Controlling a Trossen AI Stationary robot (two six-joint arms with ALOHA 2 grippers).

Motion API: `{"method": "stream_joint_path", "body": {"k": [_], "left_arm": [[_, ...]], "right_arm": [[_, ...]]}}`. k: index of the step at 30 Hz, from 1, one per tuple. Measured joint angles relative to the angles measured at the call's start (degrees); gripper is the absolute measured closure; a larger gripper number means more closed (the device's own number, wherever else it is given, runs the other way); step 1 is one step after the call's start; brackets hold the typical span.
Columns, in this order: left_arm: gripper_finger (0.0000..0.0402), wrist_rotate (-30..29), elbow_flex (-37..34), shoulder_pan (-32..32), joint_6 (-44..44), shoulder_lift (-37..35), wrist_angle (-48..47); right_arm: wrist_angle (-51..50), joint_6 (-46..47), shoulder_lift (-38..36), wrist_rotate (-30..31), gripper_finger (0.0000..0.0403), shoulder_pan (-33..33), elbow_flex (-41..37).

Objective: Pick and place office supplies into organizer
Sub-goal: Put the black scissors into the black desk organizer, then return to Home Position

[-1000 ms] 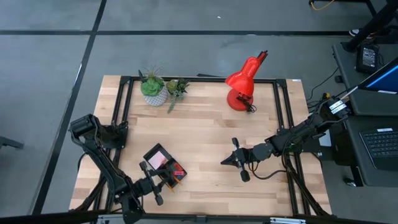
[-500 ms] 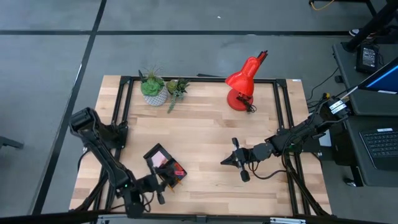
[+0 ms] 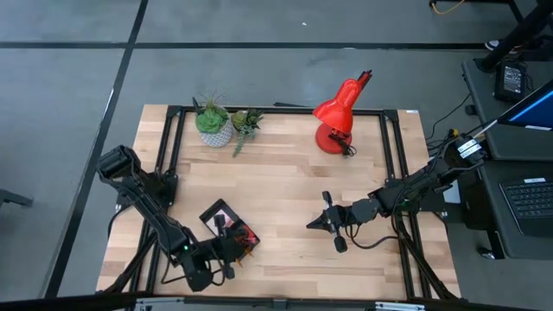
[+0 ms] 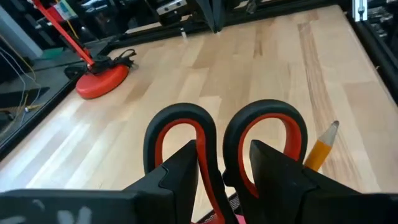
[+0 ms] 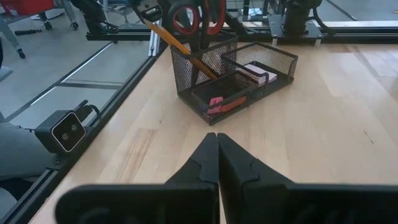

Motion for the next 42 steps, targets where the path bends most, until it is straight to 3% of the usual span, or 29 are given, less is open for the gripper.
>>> {"method": "stream_joint_path", "body": {"k": [11, 20, 32, 36, 42], "left_arm": [[0.0260, 3.2, 0.0, -0.3, 0.5, -4.1, -0.8], [0.0261, 12.5, 0.0, -1.5, 0.5, -8.9, -4.0], [0.0262, 4.1, 0.0, -3.3, 9.9, -18.0, -13.7], [0.0289, 4.4, 0.0, -1.8, 10.9, -22.7, -18.0], [0.0383, 5.1, -1.0, 0.4, 13.1, -27.1, -22.6]], "right_arm": [[0.0, 0.0, 0.0, 0.0, 0.0402, 0.0, 0.0], [-0.1, 0.0, 0.0, 0.0, 0.0402, 0.0, 0.0], [5.4, -0.3, 0.0, 0.0, 0.0402, 0.0, 0.0], [5.6, -1.5, -0.6, 0.0, 0.0402, -0.5, 0.0], [4.3, -1.6, -1.0, 0.0, 0.0402, -3.2, 0.0]]}}
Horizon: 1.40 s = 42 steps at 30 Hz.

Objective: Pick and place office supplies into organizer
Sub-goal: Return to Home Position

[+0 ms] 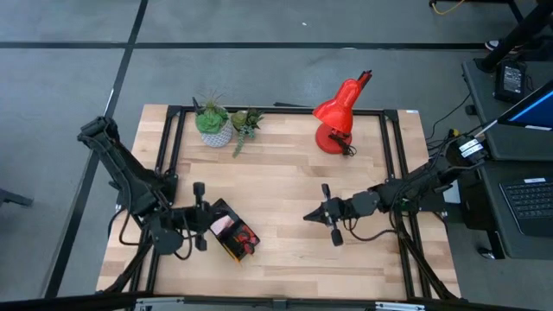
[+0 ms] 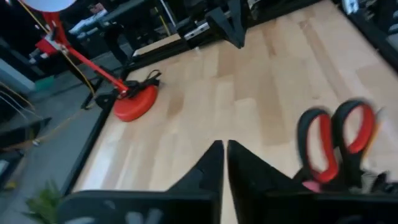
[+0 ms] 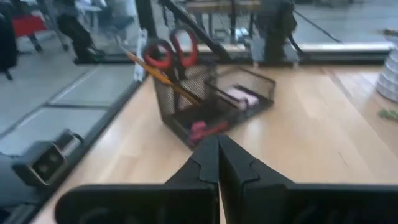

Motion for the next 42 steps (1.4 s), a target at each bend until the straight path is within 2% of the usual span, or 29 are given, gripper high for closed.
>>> {"method": "stream_joint_path", "body": {"k": [3, 7, 9, 12, 14, 16, 22, 27, 31, 36, 42], "left_arm": [[0.0396, -0.6, -4.4, 0.8, 2.1, -1.6, 3.4], [0.0400, 1.6, -12.6, 2.3, 4.6, -5.8, 12.4], [0.0400, 4.3, -16.0, 3.5, 8.9, -8.8, 18.8], [0.0401, 11.9, -20.0, 7.1, 17.2, -14.3, 28.4], [0.0401, 15.3, -21.7, 9.8, 21.5, -18.4, 30.7], [0.0400, 16.2, -23.1, 11.8, 23.4, -23.0, 30.3], [0.0401, 17.7, -27.8, 13.0, 28.0, -38.3, 28.5], [0.0401, 18.0, -32.1, 14.2, 31.2, -50.4, 27.7], [0.0400, 22.3, -35.5, 16.6, 33.7, -58.8, 27.6], [0.0401, 26.9, -40.1, 20.4, 33.2, -65.7, 27.9], [0.0401, 34.0, -46.0, 26.4, 31.1, -67.9, 31.5]], "right_arm": [[-4.9, 0.1, 0.0, 0.0, 0.0402, -1.6, 1.1], [-12.2, -3.7, 0.0, -1.3, 0.0402, -3.2, 6.7], [-17.1, -7.2, -0.4, -2.7, 0.0402, -3.9, 10.1], [-23.5, -9.7, -0.8, -3.6, 0.0402, -5.4, 14.9], [-25.5, -10.9, -1.4, -3.7, 0.0403, -6.6, 16.6], [-25.9, -11.1, -2.6, -4.7, 0.0403, -7.9, 16.9], [-29.9, -11.0, -10.3, -5.2, 0.0403, -10.7, 15.1], [-30.5, -13.2, -18.8, -8.0, 0.0403, -13.0, 12.0], [-30.6, -13.7, -24.5, -12.2, 0.0403, -15.6, 9.0], [-28.3, -11.5, -28.7, -15.6, 0.0403, -17.9, 3.7], [-18.3, -8.5, -29.7, -17.0, 0.0403, -18.6, -3.9]]}}
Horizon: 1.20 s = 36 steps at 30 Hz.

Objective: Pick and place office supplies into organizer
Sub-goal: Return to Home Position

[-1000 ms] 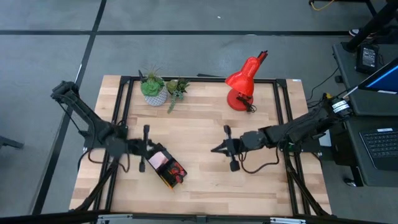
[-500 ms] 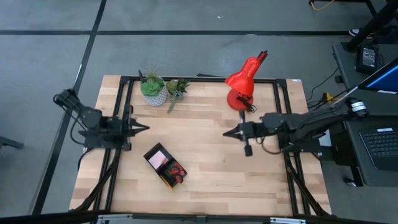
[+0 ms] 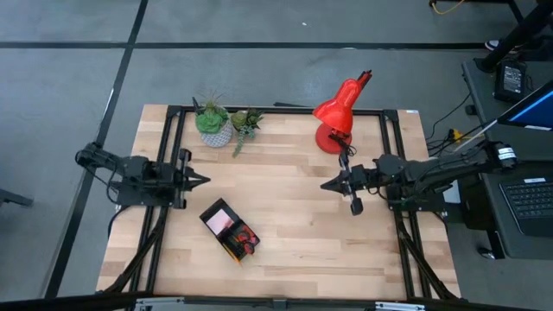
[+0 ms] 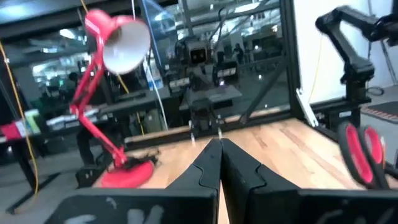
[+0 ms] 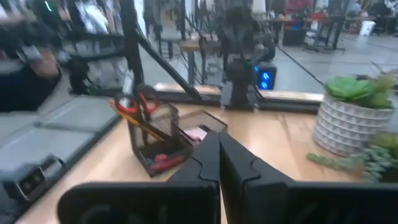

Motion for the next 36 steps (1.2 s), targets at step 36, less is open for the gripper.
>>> {"method": "stream_joint_path", "body": {"k": [36], "left_arm": [[0.0400, 17.2, -8.1, 29.5, -8.1, 0.7, 2.6]], "right_arm": [[25.4, 2.3, -1.9, -2.7, 0.0403, -3.7, -21.9]]}}
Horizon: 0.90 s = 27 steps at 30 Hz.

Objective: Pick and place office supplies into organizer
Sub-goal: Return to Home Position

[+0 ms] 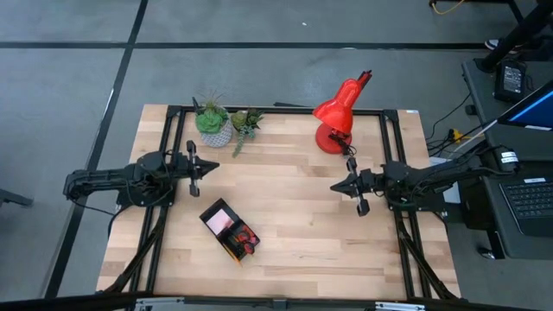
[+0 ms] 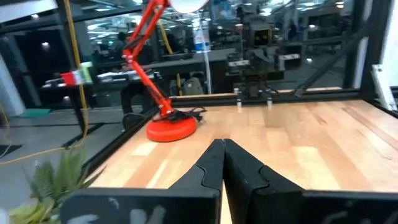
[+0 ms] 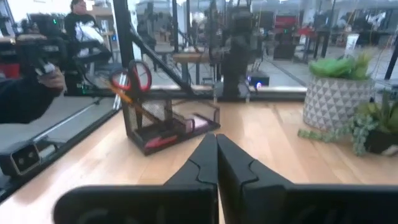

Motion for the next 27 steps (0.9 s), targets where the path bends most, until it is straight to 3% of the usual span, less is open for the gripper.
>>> {"method": "stream_joint_path", "body": {"k": [10, 18, 27], "left_arm": [[0.0396, -0.6, 0.0, 0.1, -0.2, 0.0, 0.2], [0.0397, -0.6, 0.0, 0.1, -0.2, 0.0, 0.2], [0.0396, -0.6, 0.0, 0.1, -0.2, 0.0, 0.2]], "right_arm": [[-3.2, 0.3, -0.1, 0.1, 0.0403, -0.2, 0.0], [-5.8, 10.7, -0.1, 0.1, 0.0385, -0.2, 0.0], [-5.7, 10.7, -0.1, 0.1, 0.0378, -0.2, 0.0]]}}
